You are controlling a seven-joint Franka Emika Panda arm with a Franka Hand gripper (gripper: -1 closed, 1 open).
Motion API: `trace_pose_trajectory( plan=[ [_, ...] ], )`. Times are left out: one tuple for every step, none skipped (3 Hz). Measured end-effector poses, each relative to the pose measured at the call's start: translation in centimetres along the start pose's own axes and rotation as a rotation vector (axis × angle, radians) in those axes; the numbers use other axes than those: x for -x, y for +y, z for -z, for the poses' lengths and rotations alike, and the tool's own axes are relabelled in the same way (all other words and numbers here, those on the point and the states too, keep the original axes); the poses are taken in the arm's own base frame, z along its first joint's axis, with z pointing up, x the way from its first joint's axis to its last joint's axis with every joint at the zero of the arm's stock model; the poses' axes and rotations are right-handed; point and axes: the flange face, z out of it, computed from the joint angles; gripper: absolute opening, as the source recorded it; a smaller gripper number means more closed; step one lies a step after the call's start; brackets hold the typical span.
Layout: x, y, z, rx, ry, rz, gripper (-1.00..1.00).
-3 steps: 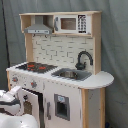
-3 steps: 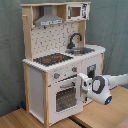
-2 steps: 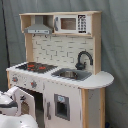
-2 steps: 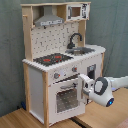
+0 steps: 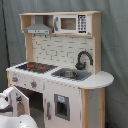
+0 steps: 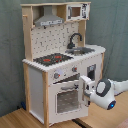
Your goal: Play with the kitchen
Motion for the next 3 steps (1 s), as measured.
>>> trace_pose_trajectory(
  plan=[
    [-0.7, -0.5, 1.2, 0.009, -0.013, 0.002, -1.00],
    [-1.4, -1.2, 2.4, 0.024, -0.025, 0.004, -1.00],
    [-2.0, -1.7, 3.2, 0.045, -0.044, 0.005, -1.00]
  ],
)
